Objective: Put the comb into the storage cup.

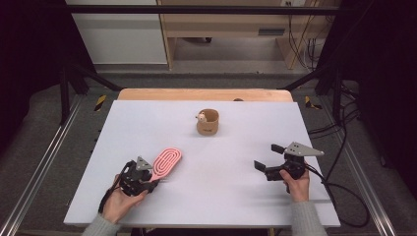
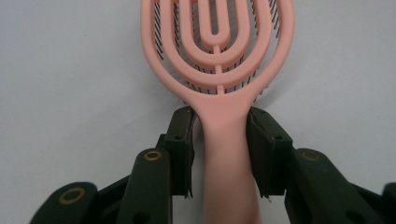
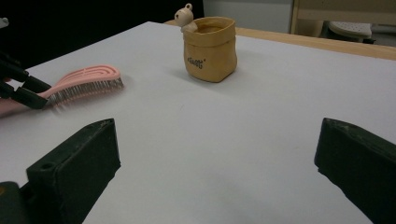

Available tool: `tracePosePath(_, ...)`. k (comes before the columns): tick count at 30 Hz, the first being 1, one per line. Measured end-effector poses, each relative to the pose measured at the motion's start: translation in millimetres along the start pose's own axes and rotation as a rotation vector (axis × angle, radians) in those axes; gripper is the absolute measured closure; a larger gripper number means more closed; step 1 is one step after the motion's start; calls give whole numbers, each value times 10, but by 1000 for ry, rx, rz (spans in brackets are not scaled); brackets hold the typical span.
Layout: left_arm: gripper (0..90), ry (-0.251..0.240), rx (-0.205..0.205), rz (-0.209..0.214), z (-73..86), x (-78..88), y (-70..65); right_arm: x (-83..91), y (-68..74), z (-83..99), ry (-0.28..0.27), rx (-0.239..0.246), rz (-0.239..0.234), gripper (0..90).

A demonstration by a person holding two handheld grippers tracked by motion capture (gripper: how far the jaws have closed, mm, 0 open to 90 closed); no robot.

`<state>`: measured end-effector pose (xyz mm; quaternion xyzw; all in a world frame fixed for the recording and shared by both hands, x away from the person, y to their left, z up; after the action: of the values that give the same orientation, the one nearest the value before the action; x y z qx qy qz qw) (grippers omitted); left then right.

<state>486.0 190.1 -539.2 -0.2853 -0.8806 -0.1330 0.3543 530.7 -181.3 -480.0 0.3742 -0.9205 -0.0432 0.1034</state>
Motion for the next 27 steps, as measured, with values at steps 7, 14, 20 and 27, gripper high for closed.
tracePosePath(7, 658, 15, 3, 0, -3, -22, -2, -1, 0, 1, 1, 0, -1, 3)
tracePosePath(14, 672, 24, 11, 4, 0, -30, 5, -1, 1, 3, 2, -1, 0, 3)
tracePosePath(20, 677, 26, 8, 3, 2, -30, 7, -4, -1, 5, 2, 0, 0, 3)
tracePosePath(27, 685, 15, 4, 2, -5, -20, 26, -6, -2, 7, 3, 0, 0, 4)
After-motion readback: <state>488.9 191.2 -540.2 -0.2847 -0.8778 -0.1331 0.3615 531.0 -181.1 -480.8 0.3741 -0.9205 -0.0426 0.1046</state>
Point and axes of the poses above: each handheld gripper's, and its own axes: x roughly backward along the jaws, z roughly out of its underside, y roughly to its left, the point moved 10 cm from there along -x, roughly forward along the jaws, and after that the axes turned 11 degrees about -y, right-handed, at the moved point
